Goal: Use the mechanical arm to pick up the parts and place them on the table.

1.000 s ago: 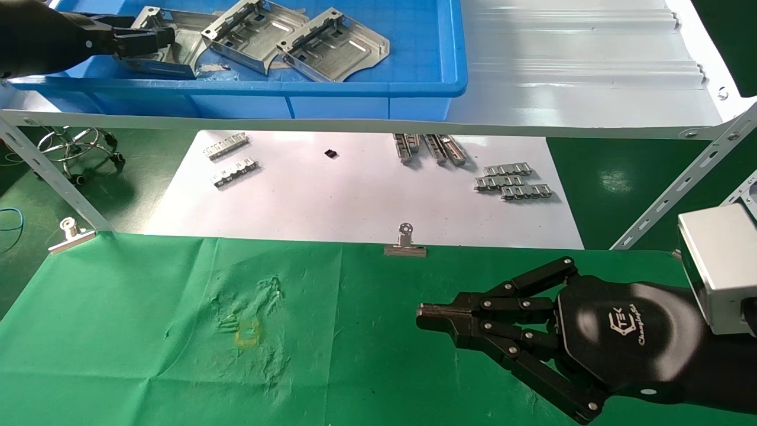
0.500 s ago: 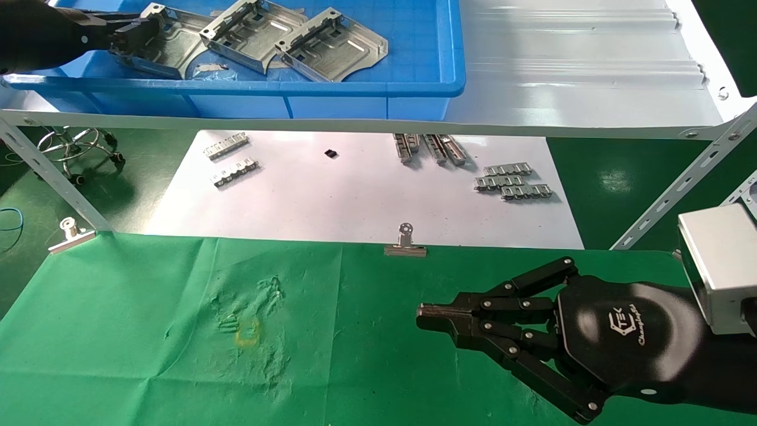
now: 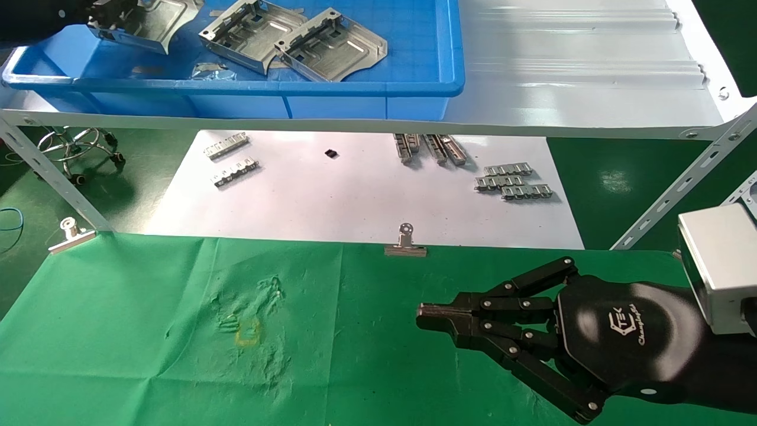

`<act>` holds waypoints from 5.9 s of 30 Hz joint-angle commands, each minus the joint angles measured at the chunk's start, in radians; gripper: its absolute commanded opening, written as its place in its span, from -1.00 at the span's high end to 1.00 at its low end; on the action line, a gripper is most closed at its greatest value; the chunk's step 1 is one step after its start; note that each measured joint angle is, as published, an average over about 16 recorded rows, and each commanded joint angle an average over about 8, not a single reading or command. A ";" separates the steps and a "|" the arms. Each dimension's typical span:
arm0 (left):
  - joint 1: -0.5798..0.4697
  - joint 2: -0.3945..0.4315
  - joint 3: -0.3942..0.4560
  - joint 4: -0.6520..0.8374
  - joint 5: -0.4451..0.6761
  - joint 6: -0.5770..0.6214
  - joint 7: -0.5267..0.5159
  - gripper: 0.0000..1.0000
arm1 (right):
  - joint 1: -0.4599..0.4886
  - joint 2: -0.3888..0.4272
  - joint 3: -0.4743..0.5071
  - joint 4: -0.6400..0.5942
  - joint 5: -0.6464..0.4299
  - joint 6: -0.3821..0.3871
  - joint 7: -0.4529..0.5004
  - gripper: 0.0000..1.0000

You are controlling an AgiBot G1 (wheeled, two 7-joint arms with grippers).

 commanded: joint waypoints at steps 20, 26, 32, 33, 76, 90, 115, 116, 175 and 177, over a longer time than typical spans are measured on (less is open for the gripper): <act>0.097 -0.179 -0.122 -0.198 -0.241 0.650 0.241 1.00 | 0.000 0.000 0.000 0.000 0.000 0.000 0.000 1.00; 0.191 -0.227 -0.110 -0.335 -0.342 0.786 0.345 1.00 | 0.000 0.000 0.000 0.000 0.000 0.000 0.000 1.00; 0.318 -0.317 -0.027 -0.532 -0.456 0.791 0.406 1.00 | 0.000 0.000 -0.001 0.000 0.000 0.000 0.000 1.00; 0.335 -0.333 -0.012 -0.559 -0.468 0.790 0.419 1.00 | 0.000 0.000 -0.001 0.000 0.000 0.000 0.000 1.00; 0.549 -0.223 0.286 -0.400 -0.284 0.546 0.872 0.38 | 0.000 0.001 -0.001 0.000 0.001 0.001 -0.001 1.00; 0.557 -0.198 0.277 -0.374 -0.287 0.529 0.964 -1.00 | 0.000 0.001 -0.002 0.000 0.001 0.001 -0.001 1.00; 0.589 -0.280 0.182 -0.518 -0.383 0.674 0.659 -1.00 | 0.001 0.001 -0.002 0.000 0.001 0.001 -0.001 -1.00; 0.597 -0.283 0.173 -0.531 -0.389 0.675 0.646 -1.00 | 0.001 0.001 -0.002 0.000 0.001 0.001 -0.001 -1.00; 0.972 -0.414 -0.279 -1.163 -0.664 0.686 -0.020 -1.00 | 0.001 0.001 -0.003 0.000 0.002 0.002 -0.001 -1.00; 0.970 -0.413 -0.277 -1.160 -0.663 0.686 -0.018 -1.00 | 0.001 0.001 -0.003 0.000 0.002 0.002 -0.001 -1.00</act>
